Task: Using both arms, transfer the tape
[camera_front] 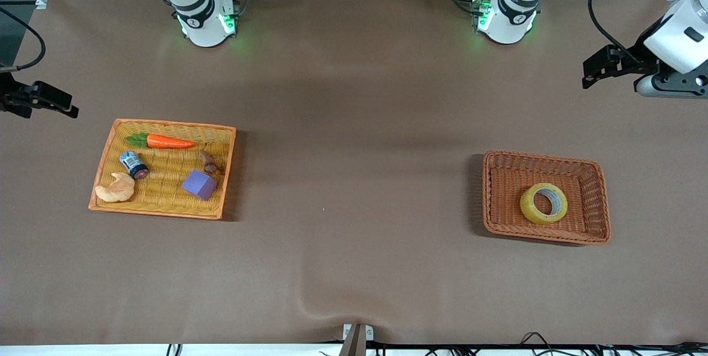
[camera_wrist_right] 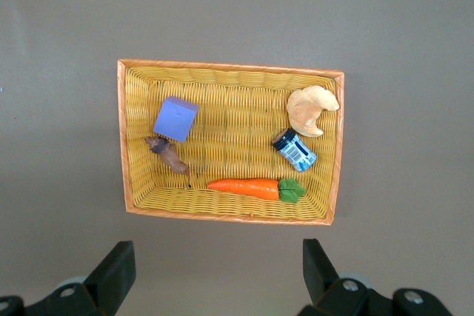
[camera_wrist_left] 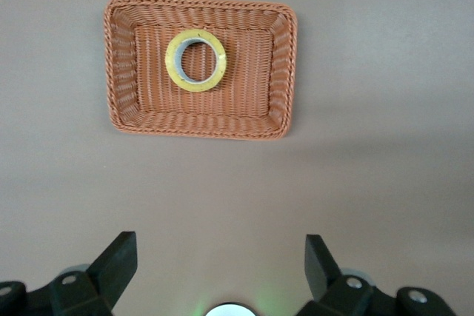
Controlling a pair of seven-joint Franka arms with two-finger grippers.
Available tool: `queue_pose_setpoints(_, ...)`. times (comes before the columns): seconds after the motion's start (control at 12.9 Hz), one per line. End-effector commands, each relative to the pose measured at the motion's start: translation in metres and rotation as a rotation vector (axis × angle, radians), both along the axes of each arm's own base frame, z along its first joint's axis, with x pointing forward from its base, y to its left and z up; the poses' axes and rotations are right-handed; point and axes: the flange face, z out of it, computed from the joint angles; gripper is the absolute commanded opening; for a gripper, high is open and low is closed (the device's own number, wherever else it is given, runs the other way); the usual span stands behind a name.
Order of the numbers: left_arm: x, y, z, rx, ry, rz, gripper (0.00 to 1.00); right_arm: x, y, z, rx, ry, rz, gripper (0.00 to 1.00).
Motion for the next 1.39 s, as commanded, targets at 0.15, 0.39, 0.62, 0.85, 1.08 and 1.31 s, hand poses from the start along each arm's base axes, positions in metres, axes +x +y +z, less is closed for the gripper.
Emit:
queue_pose_setpoints(0.15,0.000,0.002,0.016,-0.018,-0.025,0.014,1.00,-0.001,-0.004,0.008,-0.002,-0.011,-0.006,1.00)
queue_pose_setpoints(0.39,0.008,0.002,0.002,-0.016,0.003,0.016,1.00,-0.001,-0.003,0.010,-0.002,-0.016,-0.004,1.00)
queue_pose_setpoints(0.62,0.009,0.007,0.004,-0.014,-0.002,-0.020,1.00,-0.001,-0.006,0.010,-0.001,-0.014,-0.009,1.00)
queue_pose_setpoints(0.85,0.010,0.008,0.004,-0.016,-0.005,-0.008,1.00,-0.001,-0.004,0.010,-0.001,-0.016,-0.006,1.00)
queue_pose_setpoints(1.08,0.014,0.007,0.003,0.032,-0.031,-0.013,1.00,-0.001,-0.003,0.010,-0.001,-0.016,-0.007,1.00)
queue_pose_setpoints(1.31,0.018,0.005,0.007,0.050,-0.071,-0.016,1.00,-0.001,-0.004,0.011,-0.001,-0.017,-0.007,1.00)
